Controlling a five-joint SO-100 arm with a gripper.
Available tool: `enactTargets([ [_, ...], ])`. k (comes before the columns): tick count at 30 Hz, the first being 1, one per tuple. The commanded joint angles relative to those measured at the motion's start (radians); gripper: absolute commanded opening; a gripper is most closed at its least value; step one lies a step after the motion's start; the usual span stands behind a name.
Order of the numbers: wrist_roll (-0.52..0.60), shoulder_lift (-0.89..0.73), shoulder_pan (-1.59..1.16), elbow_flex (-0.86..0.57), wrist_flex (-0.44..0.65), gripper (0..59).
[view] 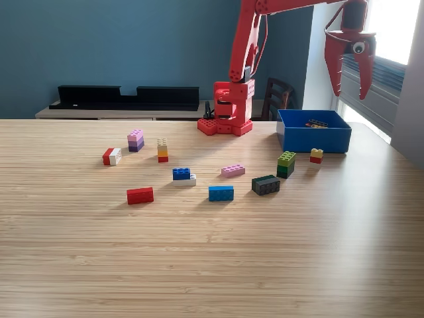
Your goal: Grasp a lego block and put it in the bin.
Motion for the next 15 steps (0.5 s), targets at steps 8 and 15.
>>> enactTargets([
  [8,0.081,0.023,0.431,0.0,0.025,0.1],
  [15,0.002,0.023,0.77,0.006,0.051,0.1],
])
